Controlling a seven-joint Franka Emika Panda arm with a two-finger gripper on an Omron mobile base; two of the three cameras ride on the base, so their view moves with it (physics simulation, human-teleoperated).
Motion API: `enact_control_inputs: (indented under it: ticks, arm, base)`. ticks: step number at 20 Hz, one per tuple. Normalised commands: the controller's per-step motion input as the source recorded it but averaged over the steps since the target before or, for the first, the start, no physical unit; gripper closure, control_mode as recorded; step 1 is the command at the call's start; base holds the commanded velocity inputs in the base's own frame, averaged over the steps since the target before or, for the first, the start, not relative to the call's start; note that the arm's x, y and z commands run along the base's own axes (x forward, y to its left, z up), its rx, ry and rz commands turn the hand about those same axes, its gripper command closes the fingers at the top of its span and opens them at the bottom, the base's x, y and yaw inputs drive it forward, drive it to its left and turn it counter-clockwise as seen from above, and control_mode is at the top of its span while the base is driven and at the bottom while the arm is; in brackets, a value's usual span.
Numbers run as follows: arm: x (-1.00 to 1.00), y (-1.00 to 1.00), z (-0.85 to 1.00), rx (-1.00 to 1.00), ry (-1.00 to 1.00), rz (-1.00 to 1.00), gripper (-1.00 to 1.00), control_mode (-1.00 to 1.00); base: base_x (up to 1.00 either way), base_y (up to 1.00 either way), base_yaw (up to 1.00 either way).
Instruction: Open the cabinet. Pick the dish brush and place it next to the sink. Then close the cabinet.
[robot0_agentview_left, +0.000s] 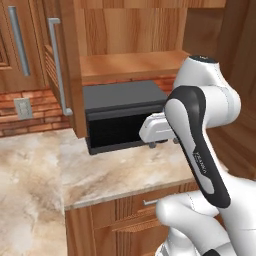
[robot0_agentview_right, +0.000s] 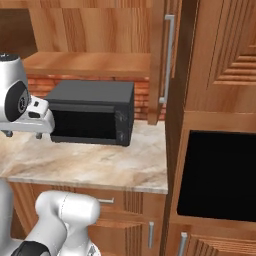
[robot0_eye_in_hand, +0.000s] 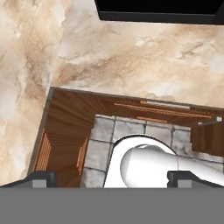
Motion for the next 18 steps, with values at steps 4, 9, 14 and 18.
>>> enact_control_inputs:
  ticks: [4, 9, 14, 18]
  arm:
    - [0.0, 0.0, 0.0, 0.0, 0.0, 0.0, -1.0, 1.0]
    - [0.0, 0.0, 0.0, 0.0, 0.0, 0.0, -1.0, 1.0]
    - [0.0, 0.0, 0.0, 0.0, 0.0, 0.0, -1.0, 1.0]
    - [0.0, 0.0, 0.0, 0.0, 0.0, 0.0, -1.0, 1.0]
  base:
    - [0.12, -0.02, 0.14]
    - [0.0, 0.0, 0.0]
    - [0.0, 0.0, 0.0]
    - [0.0, 0.0, 0.0]
